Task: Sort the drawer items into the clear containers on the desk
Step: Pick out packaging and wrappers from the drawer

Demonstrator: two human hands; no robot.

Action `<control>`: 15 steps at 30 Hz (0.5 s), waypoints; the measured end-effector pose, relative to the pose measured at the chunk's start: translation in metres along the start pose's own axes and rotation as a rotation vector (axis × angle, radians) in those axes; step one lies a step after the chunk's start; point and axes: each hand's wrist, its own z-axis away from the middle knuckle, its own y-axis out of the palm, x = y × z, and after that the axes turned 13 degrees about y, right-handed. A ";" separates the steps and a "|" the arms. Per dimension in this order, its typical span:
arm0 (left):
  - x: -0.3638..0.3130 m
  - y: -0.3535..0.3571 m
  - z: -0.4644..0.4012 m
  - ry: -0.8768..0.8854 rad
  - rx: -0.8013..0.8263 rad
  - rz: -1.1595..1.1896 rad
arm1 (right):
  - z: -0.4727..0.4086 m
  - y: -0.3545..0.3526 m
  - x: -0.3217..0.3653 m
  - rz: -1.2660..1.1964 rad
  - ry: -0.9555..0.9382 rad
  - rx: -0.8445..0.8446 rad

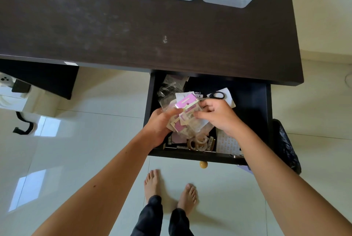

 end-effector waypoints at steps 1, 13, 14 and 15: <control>0.000 0.001 0.001 0.010 -0.006 -0.014 | -0.002 0.002 0.001 0.049 -0.020 -0.011; 0.017 -0.002 -0.011 -0.098 -0.217 -0.077 | -0.028 -0.004 0.020 -0.005 -0.184 -0.122; 0.018 -0.003 -0.012 -0.115 -0.216 -0.074 | -0.034 -0.003 0.021 -0.013 -0.191 -0.154; 0.019 -0.004 -0.013 -0.129 -0.216 -0.072 | -0.040 -0.001 0.024 -0.021 -0.196 -0.181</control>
